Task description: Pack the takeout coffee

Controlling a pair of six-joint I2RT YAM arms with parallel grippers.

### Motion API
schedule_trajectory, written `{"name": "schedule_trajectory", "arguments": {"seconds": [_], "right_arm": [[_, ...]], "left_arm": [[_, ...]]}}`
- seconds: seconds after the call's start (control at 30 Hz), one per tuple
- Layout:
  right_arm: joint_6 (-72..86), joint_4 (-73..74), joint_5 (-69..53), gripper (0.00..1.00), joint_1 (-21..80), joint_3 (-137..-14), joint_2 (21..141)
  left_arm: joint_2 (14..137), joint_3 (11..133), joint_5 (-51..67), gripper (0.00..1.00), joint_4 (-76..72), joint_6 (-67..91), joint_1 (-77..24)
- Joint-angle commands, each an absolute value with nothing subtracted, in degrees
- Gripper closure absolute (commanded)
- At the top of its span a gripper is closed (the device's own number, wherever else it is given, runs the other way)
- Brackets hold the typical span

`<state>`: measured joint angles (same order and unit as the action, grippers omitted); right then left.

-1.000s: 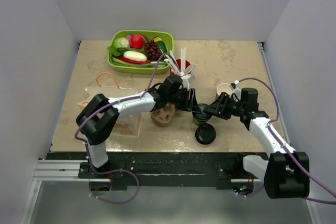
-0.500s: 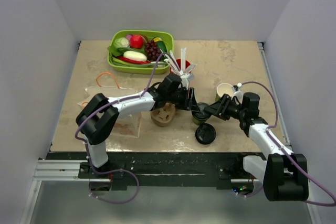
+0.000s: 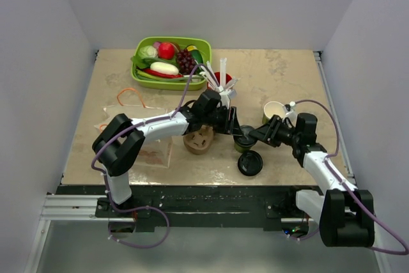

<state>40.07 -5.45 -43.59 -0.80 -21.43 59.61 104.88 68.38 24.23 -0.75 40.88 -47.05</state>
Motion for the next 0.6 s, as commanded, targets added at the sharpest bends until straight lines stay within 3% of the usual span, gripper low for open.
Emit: {"name": "schedule_trajectory", "arguments": {"seconds": [0.0,0.07,0.1,0.13,0.2,0.27,0.37,0.57], "right_arm": [[32.81,11.45,-45.64,1.00,0.09,-28.55,58.72],[27.08,17.55,-37.81,0.95,0.17,-33.47,58.27],[26.46,20.62,-35.79,0.89,0.18,-34.53,57.40],[26.46,21.09,-34.47,0.74,0.18,-35.76,56.87],[27.24,20.74,-35.06,0.64,0.18,-36.30,54.77],[27.25,21.18,-34.02,0.66,0.18,-37.87,53.44],[27.16,24.43,-28.77,0.80,0.17,-41.48,51.86],[26.72,28.21,-21.28,0.77,0.18,-42.89,53.35]], "left_arm": [[106.70,68.82,21.98,0.69,-0.09,38.67,-47.81],[106.70,69.17,21.97,0.69,-0.09,38.06,-47.72],[106.79,69.34,21.97,0.69,-0.09,37.97,-47.72],[106.79,69.52,21.97,0.69,-0.09,37.79,-47.81],[106.79,70.13,21.62,0.69,2.11,37.18,-47.73],[106.87,70.66,21.18,0.69,2.90,36.74,-47.81],[106.61,71.01,20.39,0.69,3.95,35.95,-47.81],[106.96,71.63,20.74,0.69,4.31,35.33,-47.81]]}}
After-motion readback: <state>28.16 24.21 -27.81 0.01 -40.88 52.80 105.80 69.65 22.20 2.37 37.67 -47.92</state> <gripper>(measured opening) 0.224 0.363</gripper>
